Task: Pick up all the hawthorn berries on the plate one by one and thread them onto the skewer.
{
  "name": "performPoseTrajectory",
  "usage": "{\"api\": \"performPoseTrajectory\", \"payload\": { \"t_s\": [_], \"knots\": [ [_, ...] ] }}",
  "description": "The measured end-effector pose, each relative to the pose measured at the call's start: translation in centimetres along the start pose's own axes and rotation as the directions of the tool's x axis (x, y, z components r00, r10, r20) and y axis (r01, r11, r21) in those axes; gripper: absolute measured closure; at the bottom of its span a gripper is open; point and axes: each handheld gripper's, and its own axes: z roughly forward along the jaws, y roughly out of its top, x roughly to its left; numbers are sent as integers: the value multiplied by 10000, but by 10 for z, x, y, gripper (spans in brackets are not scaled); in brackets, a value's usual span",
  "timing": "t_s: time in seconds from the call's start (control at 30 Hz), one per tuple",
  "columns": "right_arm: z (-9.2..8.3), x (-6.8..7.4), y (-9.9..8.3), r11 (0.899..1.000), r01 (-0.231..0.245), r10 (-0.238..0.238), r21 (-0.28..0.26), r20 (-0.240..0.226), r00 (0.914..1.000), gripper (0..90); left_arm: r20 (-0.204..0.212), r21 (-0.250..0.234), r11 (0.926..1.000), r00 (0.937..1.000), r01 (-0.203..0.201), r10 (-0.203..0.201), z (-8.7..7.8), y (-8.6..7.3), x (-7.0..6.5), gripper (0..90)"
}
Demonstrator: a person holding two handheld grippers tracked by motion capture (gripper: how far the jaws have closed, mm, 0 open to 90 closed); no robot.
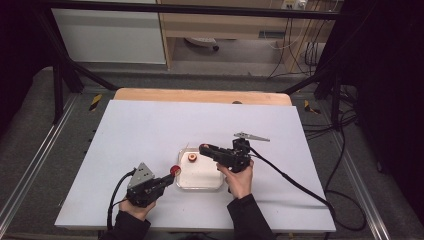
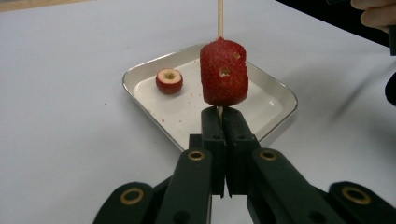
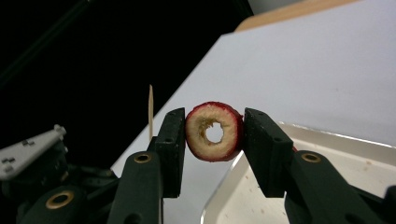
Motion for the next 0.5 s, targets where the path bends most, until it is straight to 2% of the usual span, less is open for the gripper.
{"api": "performPoseTrajectory", "payload": {
  "t_s": [0.17,0.33,0.5],
  "knots": [
    [1,6,-4,9920,-533,488,-1145,-417,9979,606,2,-232,9996,9999,160,-160,-1,0,-5,880],
    [1,10,-5,9743,-1025,903,-2006,-692,9935,606,172,-384,9983,9989,443,-437,-1,1,-11,881],
    [1,11,-5,9529,-1231,1024,-2773,-881,9908,606,410,-362,9956,9955,868,-853,1,2,-16,881]
  ]
}}
